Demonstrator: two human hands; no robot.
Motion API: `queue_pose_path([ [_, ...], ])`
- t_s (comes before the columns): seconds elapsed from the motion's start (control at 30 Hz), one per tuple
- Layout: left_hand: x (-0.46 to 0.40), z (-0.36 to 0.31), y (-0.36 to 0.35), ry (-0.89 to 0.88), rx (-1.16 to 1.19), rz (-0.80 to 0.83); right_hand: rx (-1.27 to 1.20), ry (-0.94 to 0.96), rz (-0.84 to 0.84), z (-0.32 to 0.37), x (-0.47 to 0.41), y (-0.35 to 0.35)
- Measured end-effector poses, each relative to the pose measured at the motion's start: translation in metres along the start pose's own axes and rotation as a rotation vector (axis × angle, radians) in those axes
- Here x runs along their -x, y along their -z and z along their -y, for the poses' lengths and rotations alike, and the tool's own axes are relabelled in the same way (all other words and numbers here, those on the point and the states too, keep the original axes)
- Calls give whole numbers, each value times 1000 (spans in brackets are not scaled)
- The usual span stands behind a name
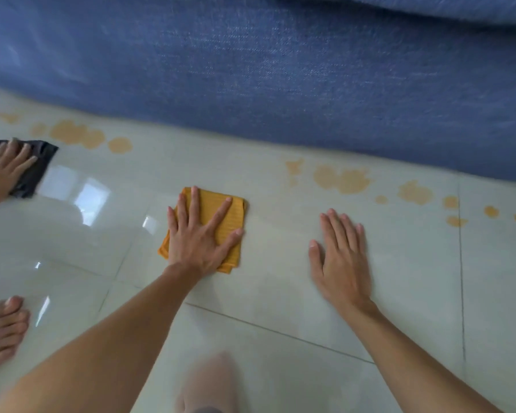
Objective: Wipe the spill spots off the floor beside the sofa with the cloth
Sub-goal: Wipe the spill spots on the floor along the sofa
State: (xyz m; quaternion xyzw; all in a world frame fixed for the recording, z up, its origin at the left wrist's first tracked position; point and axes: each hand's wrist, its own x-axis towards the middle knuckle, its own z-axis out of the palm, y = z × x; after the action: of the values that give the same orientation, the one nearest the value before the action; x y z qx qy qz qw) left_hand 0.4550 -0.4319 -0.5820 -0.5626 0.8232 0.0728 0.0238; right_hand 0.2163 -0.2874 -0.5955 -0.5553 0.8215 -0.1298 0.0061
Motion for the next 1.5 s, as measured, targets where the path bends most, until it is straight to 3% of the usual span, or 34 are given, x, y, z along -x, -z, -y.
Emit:
queue_pose_path([
  [0.2, -79, -2, 5, 63, -7, 11, -14, 1, -39, -1, 1, -4],
  [0.4, -124, -65, 4, -50, -21, 16, -132, 9, -117, -2, 1, -5],
  [0.57, -91, -112, -1, -200, -39, 37, -363, -32, -227, -5, 4, 3],
  [0.77, 2, -105, -9, -298, -25, 14, -200, -110, -201, -22, 27, 10],
  [0.93, 49, -33, -11, -202, -56, 12, -85, -91, -76, -36, 41, 11],
  [1.13, 15, 17, -4, 8, -33, 13, -32, -98, -76, -34, 42, 9],
  [1.33, -57, 7, 3, 57, -36, 25, -12, -93, -118, -33, 42, 6],
  [1.5, -102, -52, 3, -20, -40, 15, -11, -96, -113, -31, 43, 4],
])
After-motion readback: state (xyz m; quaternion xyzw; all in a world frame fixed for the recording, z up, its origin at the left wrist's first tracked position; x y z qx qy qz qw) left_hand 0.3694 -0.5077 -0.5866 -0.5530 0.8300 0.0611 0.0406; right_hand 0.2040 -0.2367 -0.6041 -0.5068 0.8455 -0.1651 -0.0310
